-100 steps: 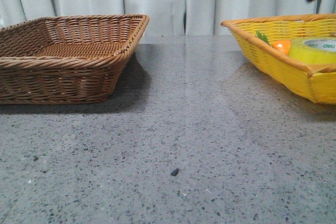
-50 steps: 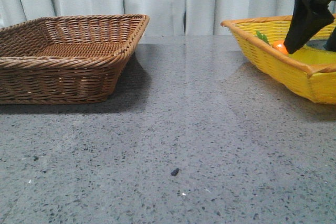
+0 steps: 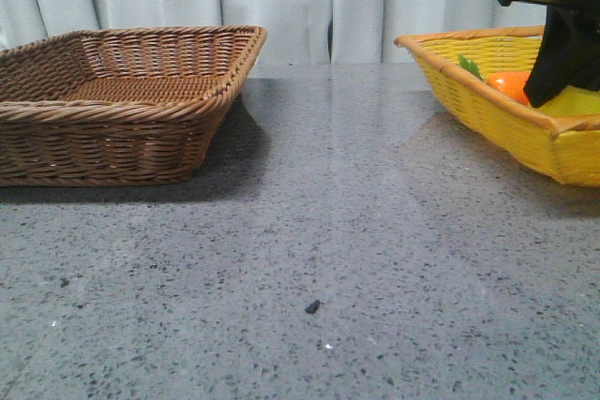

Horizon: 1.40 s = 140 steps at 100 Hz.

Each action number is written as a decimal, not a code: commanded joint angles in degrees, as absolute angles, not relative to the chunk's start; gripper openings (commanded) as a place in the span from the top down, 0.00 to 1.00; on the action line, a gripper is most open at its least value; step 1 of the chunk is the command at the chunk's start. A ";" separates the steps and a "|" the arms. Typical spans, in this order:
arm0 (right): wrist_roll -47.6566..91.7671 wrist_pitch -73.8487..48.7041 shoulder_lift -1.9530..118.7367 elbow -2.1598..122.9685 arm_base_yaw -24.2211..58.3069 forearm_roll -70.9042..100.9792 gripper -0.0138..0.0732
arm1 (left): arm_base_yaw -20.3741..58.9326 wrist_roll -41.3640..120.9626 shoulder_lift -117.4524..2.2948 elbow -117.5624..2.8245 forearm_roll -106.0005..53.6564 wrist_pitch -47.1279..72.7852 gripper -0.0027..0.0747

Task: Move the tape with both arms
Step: 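Reach the right gripper into the yellow basket and grasp the yellow tape roll, then lift the tape roll out and set it on the table between baskets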

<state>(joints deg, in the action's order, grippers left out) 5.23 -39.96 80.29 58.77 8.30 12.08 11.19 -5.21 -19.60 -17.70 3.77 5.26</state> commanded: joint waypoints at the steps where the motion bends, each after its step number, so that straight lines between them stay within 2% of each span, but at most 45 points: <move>1: 5.44 -39.85 78.61 61.58 8.28 11.76 0.93 | 11.05 -5.26 -20.48 -19.86 3.65 0.71 0.99; 26: 5.44 -50.19 78.61 73.19 10.70 10.78 0.91 | 11.05 -5.26 -20.48 -19.86 3.55 0.71 0.99; 51: 5.44 -57.23 78.61 85.80 19.82 10.52 0.91 | 11.05 -5.26 -20.48 -19.86 3.55 0.71 0.99; 79: 4.58 -54.09 83.30 86.10 33.38 11.59 0.91 | 11.05 -5.26 -20.48 -19.86 2.22 0.71 0.99; 118: 4.58 -53.56 94.92 86.10 35.07 11.48 0.90 | 11.05 -5.26 -20.48 -19.86 1.25 1.44 0.99; 127: 4.58 -53.82 96.07 86.10 35.07 11.48 0.82 | 11.05 -5.26 -20.48 -19.86 0.74 1.58 0.99; 140: 4.58 -55.20 96.32 86.10 35.07 11.48 0.61 | 11.05 -5.26 -20.48 -19.86 0.74 0.79 0.99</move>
